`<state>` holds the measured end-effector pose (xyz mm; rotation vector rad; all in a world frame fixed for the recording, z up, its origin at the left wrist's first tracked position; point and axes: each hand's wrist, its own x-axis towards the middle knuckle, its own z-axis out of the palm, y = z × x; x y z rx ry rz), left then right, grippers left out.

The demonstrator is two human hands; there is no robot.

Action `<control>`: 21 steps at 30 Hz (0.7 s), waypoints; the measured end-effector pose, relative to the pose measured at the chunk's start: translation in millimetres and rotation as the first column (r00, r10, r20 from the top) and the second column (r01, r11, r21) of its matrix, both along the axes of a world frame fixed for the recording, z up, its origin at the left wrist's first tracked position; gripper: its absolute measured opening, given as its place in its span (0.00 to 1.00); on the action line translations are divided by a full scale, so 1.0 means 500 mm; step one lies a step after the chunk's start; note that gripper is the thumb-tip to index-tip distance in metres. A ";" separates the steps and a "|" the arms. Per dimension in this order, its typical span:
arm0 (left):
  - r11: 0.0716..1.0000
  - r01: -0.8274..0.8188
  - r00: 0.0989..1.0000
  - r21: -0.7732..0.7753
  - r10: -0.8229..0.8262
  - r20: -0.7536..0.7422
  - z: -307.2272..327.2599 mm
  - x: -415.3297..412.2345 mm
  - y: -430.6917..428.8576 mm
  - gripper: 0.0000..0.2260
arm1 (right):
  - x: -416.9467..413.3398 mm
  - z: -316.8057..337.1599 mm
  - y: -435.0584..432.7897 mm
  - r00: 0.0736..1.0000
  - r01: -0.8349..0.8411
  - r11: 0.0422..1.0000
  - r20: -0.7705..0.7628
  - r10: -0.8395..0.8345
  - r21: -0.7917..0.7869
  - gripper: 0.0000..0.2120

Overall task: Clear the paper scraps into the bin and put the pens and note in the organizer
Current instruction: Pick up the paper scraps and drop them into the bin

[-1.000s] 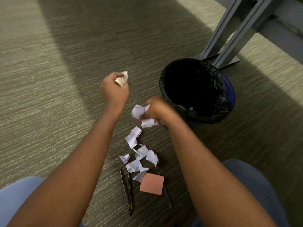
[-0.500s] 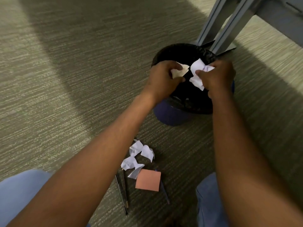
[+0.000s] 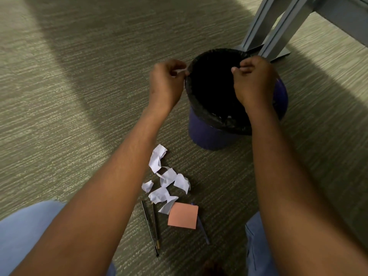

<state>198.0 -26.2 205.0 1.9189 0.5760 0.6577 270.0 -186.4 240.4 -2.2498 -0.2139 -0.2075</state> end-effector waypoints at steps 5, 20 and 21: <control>0.992 -0.125 0.983 0.023 0.127 -0.133 -0.052 -0.015 0.057 0.06 | -0.062 -0.008 0.074 0.956 -0.257 0.965 0.160 0.246 0.051 0.03; 0.999 0.052 0.657 0.002 -0.032 -0.753 -0.350 -0.147 0.053 0.08 | -0.206 -0.365 0.091 0.805 -0.494 0.735 -0.564 0.184 -0.465 0.21; 0.997 0.081 0.626 0.006 -0.046 -0.778 -0.367 -0.158 0.051 0.10 | -0.210 -0.386 0.085 0.787 -0.493 0.729 -0.600 0.143 -0.474 0.23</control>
